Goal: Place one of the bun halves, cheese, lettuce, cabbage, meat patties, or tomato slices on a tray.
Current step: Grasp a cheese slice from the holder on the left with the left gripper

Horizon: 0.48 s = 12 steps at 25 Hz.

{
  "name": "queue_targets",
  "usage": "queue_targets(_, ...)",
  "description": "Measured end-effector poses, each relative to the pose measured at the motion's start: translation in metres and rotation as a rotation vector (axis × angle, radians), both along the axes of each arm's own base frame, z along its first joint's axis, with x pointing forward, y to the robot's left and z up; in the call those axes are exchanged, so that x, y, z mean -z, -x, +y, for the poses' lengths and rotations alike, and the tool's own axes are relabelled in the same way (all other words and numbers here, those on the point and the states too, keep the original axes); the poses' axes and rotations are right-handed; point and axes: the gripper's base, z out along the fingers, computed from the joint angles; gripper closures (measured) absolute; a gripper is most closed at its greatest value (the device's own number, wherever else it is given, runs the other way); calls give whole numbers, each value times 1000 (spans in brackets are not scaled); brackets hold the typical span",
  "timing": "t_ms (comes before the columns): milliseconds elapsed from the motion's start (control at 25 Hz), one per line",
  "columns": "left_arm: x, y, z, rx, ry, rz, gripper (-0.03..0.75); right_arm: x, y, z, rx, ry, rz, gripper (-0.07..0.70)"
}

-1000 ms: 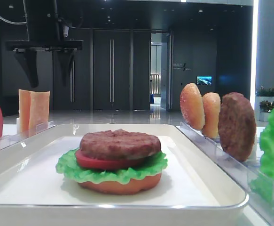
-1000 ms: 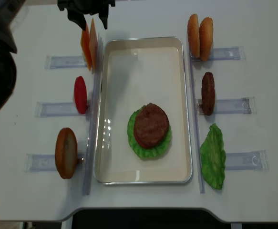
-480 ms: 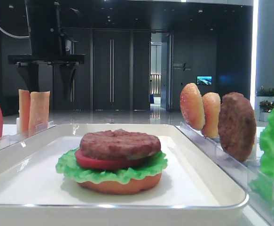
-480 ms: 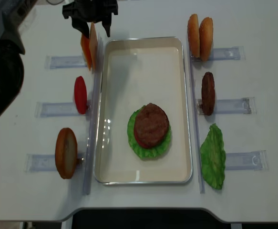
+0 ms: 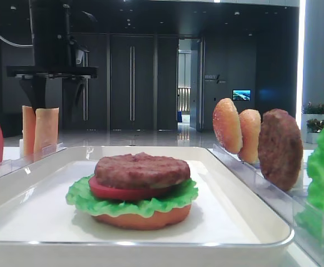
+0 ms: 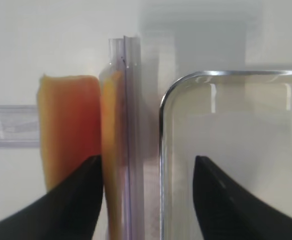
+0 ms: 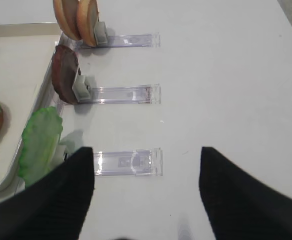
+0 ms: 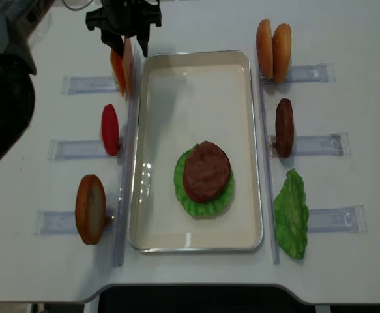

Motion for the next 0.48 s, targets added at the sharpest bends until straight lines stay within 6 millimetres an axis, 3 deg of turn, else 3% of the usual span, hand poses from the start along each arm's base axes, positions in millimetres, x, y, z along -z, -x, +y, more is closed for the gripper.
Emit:
queue_targets(200,0,0,3,7,-31,-1,326,0,0,0,0,0,0,197)
queue_targets(480,0,0,3,21,-43,-2,548,0,0,0,0,0,0,197)
